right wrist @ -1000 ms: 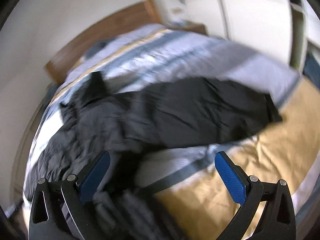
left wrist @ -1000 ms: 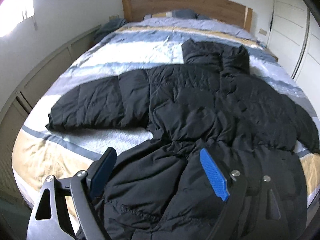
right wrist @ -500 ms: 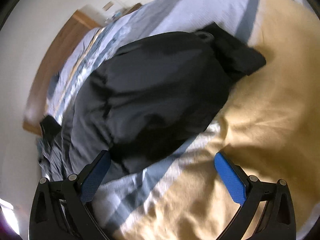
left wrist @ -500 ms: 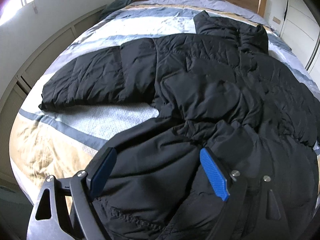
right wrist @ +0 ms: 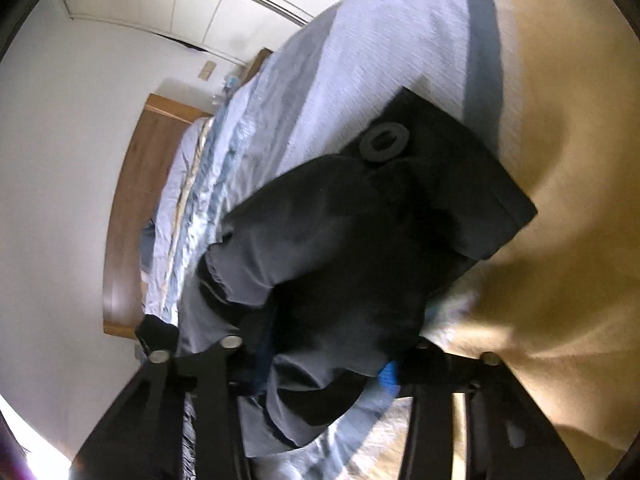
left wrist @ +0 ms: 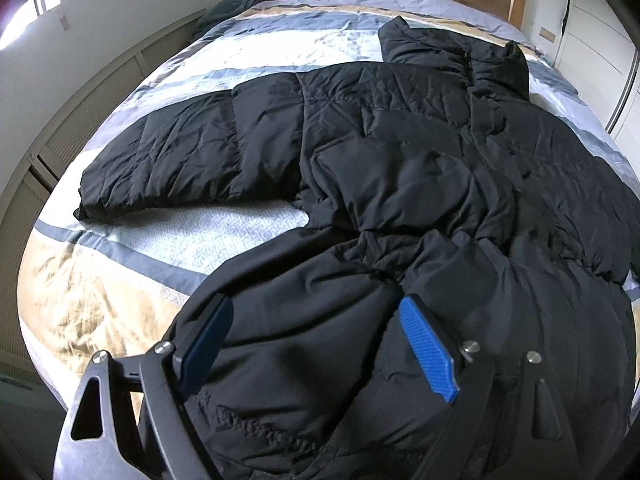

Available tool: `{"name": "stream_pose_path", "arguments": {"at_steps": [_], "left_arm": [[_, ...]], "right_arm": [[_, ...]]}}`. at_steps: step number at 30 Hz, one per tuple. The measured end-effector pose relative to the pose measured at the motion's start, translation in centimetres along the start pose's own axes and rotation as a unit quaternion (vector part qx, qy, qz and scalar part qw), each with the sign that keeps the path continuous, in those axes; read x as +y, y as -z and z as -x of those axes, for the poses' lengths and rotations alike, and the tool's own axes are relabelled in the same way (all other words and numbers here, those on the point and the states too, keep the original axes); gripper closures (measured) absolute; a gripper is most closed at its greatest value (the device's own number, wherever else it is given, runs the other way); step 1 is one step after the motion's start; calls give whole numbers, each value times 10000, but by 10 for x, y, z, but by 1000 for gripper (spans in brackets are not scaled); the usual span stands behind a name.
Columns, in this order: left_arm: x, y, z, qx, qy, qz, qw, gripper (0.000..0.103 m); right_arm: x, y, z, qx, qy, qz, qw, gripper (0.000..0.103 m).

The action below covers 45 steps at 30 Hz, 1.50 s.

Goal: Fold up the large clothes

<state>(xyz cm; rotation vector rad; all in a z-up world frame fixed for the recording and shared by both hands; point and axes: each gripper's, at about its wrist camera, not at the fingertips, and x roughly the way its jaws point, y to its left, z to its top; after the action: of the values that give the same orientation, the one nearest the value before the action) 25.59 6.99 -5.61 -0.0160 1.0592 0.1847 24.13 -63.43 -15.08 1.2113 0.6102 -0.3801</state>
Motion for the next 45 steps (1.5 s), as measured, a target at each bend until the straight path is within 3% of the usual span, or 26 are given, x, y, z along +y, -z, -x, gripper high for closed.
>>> {"name": "stream_pose_path", "arguments": {"at_steps": [4,7,12,18,22,32,40,45], "left_arm": [[6,-1,8,-135,182,200,9995,18],[10,-2,16,-324,171,308,9989,18],[15,-1,30,-576,248,303,9976,18],[26,6,44,-658,420,387,9962,18],[37,13,49,-563,665,536,9948,18],[71,34,65,-599,685,715,9933,18],[100,46,72,-643,591,997,9912,18],[105,52,76,-683,567,1074,9902,18]], "right_arm": [[24,-3,-1,-5,-52,308,9995,87],[51,-4,5,-35,-201,684,9974,92],[101,6,18,-41,-464,1425,9887,94],[165,43,39,103,-952,2259,9694,94],[202,84,49,364,-1234,2832,9504,94],[254,214,44,1137,-1425,4103,8936,94],[239,301,15,1915,-1040,4878,8453,94],[228,340,4,2273,-751,5176,8215,90]]}}
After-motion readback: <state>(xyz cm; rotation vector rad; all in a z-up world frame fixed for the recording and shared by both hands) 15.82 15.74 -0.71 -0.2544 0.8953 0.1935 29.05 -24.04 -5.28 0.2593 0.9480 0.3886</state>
